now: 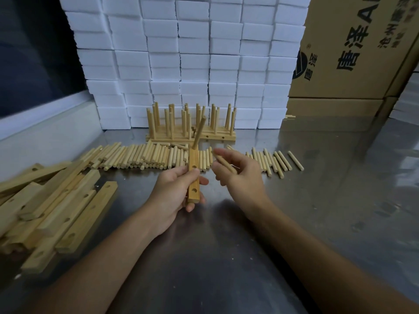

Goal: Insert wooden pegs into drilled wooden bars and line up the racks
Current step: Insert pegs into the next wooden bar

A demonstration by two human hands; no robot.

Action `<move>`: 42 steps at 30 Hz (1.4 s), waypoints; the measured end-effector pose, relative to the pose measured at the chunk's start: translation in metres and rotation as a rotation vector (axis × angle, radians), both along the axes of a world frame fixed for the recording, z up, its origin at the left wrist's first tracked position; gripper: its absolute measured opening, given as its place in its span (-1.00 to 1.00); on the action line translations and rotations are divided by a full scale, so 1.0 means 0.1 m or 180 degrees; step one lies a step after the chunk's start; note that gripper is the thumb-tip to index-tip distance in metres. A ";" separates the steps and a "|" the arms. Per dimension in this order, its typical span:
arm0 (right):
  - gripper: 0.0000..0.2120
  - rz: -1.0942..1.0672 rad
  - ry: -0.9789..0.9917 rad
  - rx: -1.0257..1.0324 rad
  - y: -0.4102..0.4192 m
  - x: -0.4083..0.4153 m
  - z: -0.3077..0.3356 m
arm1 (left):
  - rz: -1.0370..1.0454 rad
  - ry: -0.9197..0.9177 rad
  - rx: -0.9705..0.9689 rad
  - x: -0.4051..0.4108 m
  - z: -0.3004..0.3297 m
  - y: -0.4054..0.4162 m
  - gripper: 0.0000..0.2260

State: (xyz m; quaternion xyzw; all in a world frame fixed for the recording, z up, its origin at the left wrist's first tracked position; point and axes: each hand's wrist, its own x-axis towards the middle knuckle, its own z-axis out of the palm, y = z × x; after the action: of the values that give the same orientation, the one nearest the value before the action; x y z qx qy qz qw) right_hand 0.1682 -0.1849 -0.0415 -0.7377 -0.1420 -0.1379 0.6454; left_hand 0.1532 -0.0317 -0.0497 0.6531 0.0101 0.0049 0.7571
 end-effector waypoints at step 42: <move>-0.86 0.0258 -0.0598 -0.1077 0.02 0.00 0.11 | -0.0211 -0.0146 0.0308 0.01 -0.03 -0.01 -0.85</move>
State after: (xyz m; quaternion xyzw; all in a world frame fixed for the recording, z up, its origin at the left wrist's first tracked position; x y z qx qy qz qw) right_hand 0.1678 -0.1826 -0.0308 -0.8132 -0.2523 -0.1542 0.5012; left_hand 0.1541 -0.0327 -0.0528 0.6886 -0.0291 -0.0047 0.7245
